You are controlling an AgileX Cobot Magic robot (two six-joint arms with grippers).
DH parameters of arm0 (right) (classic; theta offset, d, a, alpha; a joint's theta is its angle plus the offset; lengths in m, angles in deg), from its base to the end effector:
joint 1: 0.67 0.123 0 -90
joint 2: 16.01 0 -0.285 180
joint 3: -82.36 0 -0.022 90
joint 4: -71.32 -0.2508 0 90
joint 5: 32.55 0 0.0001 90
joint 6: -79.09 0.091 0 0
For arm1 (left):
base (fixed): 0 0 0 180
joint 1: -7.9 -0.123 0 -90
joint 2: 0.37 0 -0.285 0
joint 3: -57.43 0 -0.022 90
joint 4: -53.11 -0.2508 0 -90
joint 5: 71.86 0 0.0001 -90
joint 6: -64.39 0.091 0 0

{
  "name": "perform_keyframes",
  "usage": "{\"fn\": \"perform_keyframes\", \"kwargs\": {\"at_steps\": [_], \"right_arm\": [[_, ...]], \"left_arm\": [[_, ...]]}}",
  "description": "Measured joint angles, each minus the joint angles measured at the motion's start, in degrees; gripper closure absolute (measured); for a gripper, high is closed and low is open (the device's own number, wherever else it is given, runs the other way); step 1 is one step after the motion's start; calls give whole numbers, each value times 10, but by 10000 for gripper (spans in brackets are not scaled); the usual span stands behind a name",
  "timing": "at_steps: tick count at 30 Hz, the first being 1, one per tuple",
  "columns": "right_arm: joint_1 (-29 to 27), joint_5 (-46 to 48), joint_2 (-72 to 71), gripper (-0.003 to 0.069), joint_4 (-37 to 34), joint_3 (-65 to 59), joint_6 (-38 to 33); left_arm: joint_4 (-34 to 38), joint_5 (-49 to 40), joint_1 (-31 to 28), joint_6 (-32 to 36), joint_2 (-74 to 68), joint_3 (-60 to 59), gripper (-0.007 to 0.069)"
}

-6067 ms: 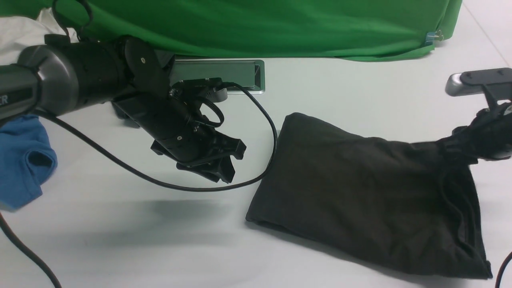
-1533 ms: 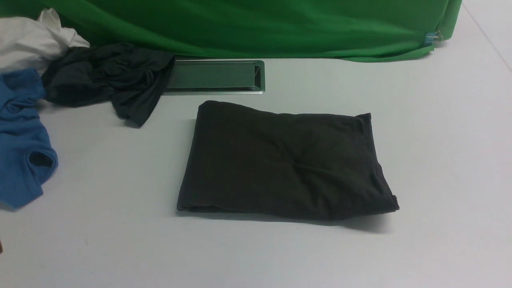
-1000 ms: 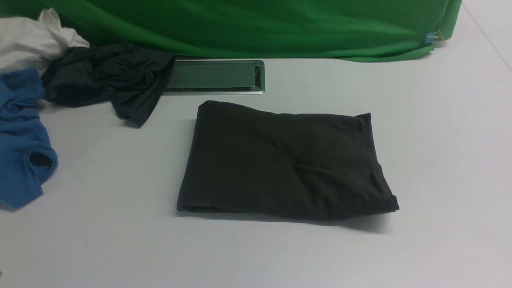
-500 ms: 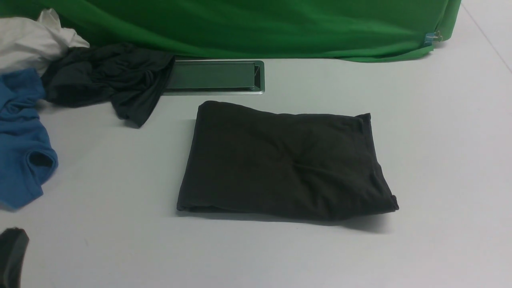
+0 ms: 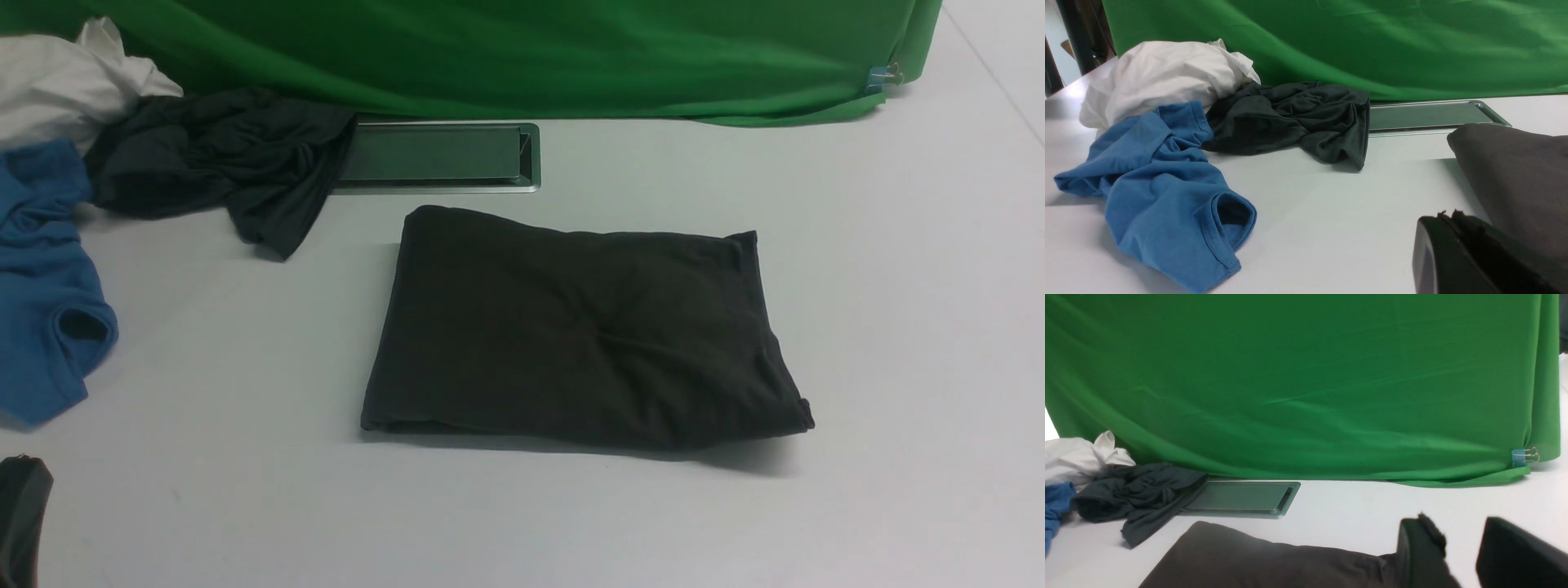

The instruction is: Fold a long-sleeved shirt on a white desktop.

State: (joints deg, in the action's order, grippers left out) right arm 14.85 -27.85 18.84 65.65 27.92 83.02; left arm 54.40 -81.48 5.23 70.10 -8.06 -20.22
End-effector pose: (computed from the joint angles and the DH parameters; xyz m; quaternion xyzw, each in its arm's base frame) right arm 0.1033 0.0295 0.3046 -0.0406 0.7300 0.1511 0.6653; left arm 0.0564 0.0023 0.1955 0.0126 0.7369 0.0405 0.6746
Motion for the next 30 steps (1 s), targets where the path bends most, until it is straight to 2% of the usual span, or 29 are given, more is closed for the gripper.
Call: {"fn": "perform_keyframes", "kwargs": {"at_steps": [9, 18, 23, 30], "right_arm": [[-3, 0, -19, 423, 0, 0, 0], [-54, 0, -75, 421, 0, 0, 0], [-61, 0, -89, 421, 0, 0, -1], [-71, 1, -102, 420, 0, -9, -77]], "left_arm": [[0, 1, -1, 0, 0, 0, 603], [0, 1, -1, 0, 0, 0, 603], [0, 1, -1, 0, 0, 0, 603], [0, 2, -1, 0, 0, 0, 603]]}}
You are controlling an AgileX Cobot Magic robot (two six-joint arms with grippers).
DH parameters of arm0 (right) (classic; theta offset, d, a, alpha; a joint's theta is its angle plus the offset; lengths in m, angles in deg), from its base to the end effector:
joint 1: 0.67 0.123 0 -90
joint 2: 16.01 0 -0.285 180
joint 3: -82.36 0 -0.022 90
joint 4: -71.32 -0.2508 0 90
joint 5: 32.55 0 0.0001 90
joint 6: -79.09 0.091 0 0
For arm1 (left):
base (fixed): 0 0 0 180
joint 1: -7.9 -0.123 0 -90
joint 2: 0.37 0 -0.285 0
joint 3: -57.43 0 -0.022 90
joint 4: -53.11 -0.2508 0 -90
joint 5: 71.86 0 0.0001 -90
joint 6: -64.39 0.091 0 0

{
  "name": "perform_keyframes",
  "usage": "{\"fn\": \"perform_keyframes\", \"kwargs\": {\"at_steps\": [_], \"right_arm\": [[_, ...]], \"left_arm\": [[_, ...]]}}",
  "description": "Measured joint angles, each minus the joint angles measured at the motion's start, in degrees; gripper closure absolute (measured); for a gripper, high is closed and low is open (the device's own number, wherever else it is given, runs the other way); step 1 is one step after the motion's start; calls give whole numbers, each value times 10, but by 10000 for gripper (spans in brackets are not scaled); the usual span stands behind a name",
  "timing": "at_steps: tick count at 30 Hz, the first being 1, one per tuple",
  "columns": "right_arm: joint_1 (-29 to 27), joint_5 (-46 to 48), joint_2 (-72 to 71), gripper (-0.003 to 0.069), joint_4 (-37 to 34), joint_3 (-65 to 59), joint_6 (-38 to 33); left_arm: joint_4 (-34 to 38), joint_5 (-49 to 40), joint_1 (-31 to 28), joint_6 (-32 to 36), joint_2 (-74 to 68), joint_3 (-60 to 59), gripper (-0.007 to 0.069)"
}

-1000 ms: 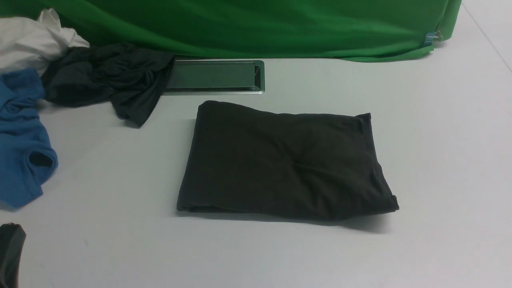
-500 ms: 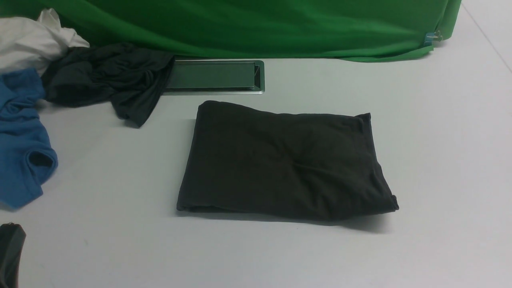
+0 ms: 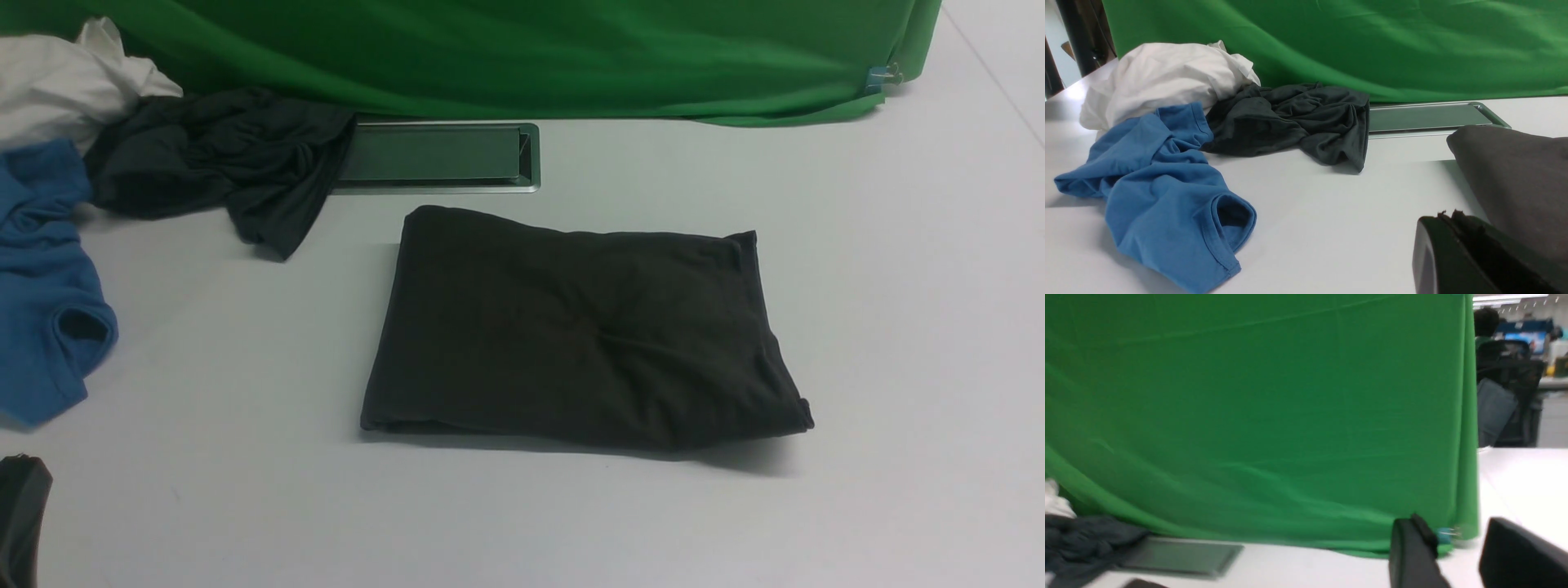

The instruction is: Fold a long-sleeved shirt on a white desktop.

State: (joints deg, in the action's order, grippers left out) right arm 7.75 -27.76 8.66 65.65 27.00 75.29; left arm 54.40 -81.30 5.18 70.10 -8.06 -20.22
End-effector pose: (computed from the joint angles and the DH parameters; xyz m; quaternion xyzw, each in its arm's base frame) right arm 0.0739 0.0117 0.3152 -0.0417 0.6730 0.0689 0.7353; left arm 0.0564 0.0023 0.1958 0.0123 0.7359 0.0409 0.6758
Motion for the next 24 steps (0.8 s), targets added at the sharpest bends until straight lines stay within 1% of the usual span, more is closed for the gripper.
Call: {"fn": "perform_keyframes", "kwargs": {"at_steps": [4, 8, 11, 13, 15, 17, 24], "right_arm": [[-21, 0, -11, 420, 0, -30, 5], [-55, 1, -43, 420, 0, -124, 23], [-62, 4, -75, 420, 0, -187, 26], [-62, 26, -106, 419, 0, -215, 28], [-62, 81, -140, 419, -4, -221, 38], [-62, 115, -163, 419, -7, -224, 43], [-62, 126, -169, 419, -9, -224, 46]], "left_arm": [[0, 0, 0, 0, 0, 0, 603], [0, 0, 0, 0, 0, 0, 603], [0, 0, 0, 0, 0, 0, 603], [0, 0, 0, 0, 0, 0, 603], [0, 0, 0, 0, 0, 0, 603], [0, 1, 0, 0, 0, 0, 603], [-2, 0, 0, 1, 1, 0, 603]]}}
